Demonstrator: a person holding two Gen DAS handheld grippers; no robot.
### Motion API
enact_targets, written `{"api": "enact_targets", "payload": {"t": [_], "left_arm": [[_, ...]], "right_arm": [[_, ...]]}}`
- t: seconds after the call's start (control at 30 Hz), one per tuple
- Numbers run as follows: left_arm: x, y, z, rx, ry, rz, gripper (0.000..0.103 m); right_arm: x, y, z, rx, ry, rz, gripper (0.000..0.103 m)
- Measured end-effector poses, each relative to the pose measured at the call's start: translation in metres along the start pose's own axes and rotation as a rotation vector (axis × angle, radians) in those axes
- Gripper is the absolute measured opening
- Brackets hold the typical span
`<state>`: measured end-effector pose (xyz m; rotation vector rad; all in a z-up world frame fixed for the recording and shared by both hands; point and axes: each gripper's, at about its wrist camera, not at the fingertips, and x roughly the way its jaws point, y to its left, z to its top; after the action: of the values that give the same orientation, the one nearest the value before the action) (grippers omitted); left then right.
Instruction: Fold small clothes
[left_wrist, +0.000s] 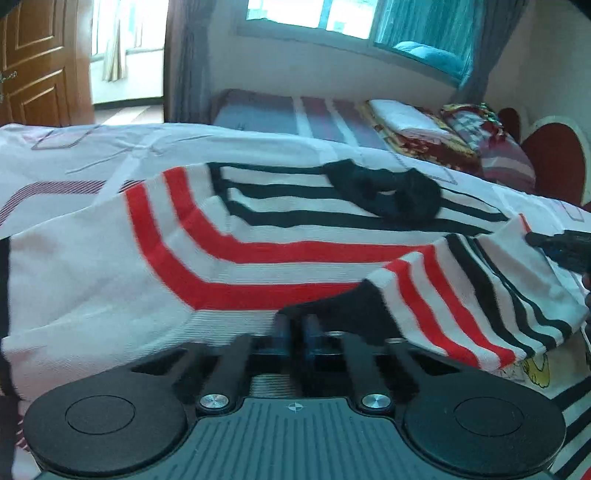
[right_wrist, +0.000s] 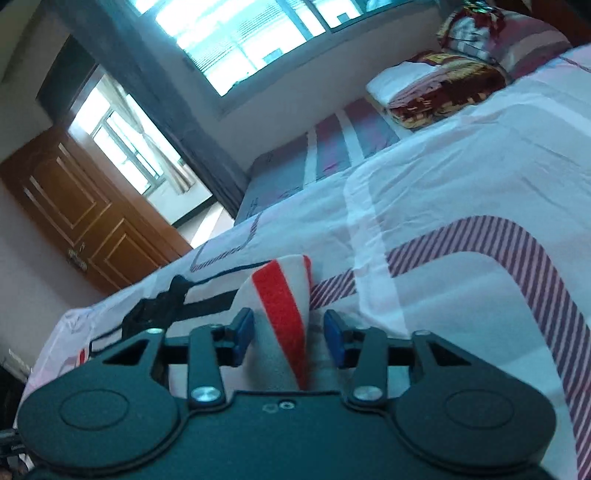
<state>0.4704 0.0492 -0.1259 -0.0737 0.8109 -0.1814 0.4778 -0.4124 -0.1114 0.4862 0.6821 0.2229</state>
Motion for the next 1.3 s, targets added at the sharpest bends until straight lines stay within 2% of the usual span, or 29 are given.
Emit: {"api": "enact_targets", "payload": {"t": [0.1, 0.17, 0.2, 0.23, 0.3, 0.4, 0.43, 0.47, 0.5, 0.53, 0.67, 0.73, 0.77, 0.83, 0.87, 0.93, 0.97, 1.03, 1.1, 1.23, 1.3], "left_arm": [[-0.015, -0.001, -0.005, -0.014, -0.079, 0.049, 0.003], [-0.01, 0.007, -0.014, -0.018, -0.037, 0.104, 0.003], [-0.009, 0.01, -0.018, -0.022, -0.044, 0.105, 0.003], [-0.01, 0.01, -0.02, -0.014, -0.055, 0.097, 0.003], [-0.013, 0.006, -0.019, 0.036, -0.053, 0.092, 0.003], [-0.023, 0.005, -0.016, 0.04, -0.069, 0.122, 0.01], [-0.031, 0.005, -0.015, 0.033, -0.101, 0.131, 0.024], [-0.036, 0.005, -0.014, 0.032, -0.125, 0.139, 0.042], [-0.04, 0.004, -0.012, 0.038, -0.146, 0.156, 0.048], [-0.044, 0.003, -0.012, 0.044, -0.158, 0.169, 0.05], [-0.04, 0.006, -0.012, 0.046, -0.12, 0.137, 0.05], [-0.028, 0.003, -0.014, 0.056, -0.062, 0.143, 0.05], [-0.021, 0.002, -0.018, 0.064, -0.021, 0.168, 0.05], [-0.024, 0.0, -0.022, 0.069, -0.045, 0.173, 0.05], [-0.026, -0.001, -0.022, 0.073, -0.058, 0.171, 0.05], [-0.033, 0.001, -0.02, 0.063, -0.095, 0.152, 0.05], [-0.034, 0.004, -0.017, 0.045, -0.1, 0.137, 0.05], [-0.033, 0.008, -0.011, 0.024, -0.109, 0.132, 0.05], [-0.028, 0.008, -0.005, 0.023, -0.108, 0.143, 0.05], [-0.012, 0.008, -0.001, 0.005, -0.059, 0.15, 0.05], [-0.009, 0.005, -0.003, 0.02, -0.048, 0.15, 0.05]], "right_arm": [[-0.007, 0.014, -0.001, -0.106, -0.034, -0.068, 0.009], [-0.015, 0.015, -0.001, -0.131, -0.078, -0.105, 0.007], [-0.01, 0.011, -0.003, -0.146, -0.073, -0.182, 0.002], [-0.002, 0.005, -0.005, -0.149, -0.042, -0.242, 0.001], [-0.006, -0.005, -0.008, -0.111, -0.046, -0.213, 0.0], [-0.034, 0.004, -0.01, -0.096, -0.074, -0.131, 0.012], [-0.047, 0.013, -0.013, -0.119, -0.079, -0.102, 0.019], [-0.058, 0.023, -0.018, -0.159, -0.076, -0.088, 0.029], [-0.067, 0.033, -0.024, -0.206, -0.059, -0.095, 0.036], [-0.076, 0.043, -0.031, -0.245, -0.044, -0.105, 0.037], [-0.096, 0.059, -0.056, -0.296, 0.01, -0.09, 0.032], [-0.1, 0.072, -0.069, -0.365, 0.023, -0.071, 0.031], [-0.093, 0.076, -0.074, -0.422, 0.049, -0.099, 0.024], [-0.076, 0.071, -0.094, -0.539, 0.125, -0.217, 0.022], [-0.081, 0.07, -0.096, -0.547, 0.105, -0.21, 0.022], [-0.09, 0.074, -0.081, -0.498, 0.096, -0.199, 0.022], [-0.094, 0.07, -0.067, -0.434, 0.045, -0.16, 0.027], [-0.09, 0.059, -0.036, -0.296, -0.016, -0.107, 0.028], [-0.073, 0.052, -0.01, -0.24, -0.045, -0.126, 0.031], [-0.025, 0.027, 0.021, -0.081, -0.007, -0.14, 0.031], [-0.013, 0.024, 0.022, -0.053, 0.033, -0.099, 0.033]]}}
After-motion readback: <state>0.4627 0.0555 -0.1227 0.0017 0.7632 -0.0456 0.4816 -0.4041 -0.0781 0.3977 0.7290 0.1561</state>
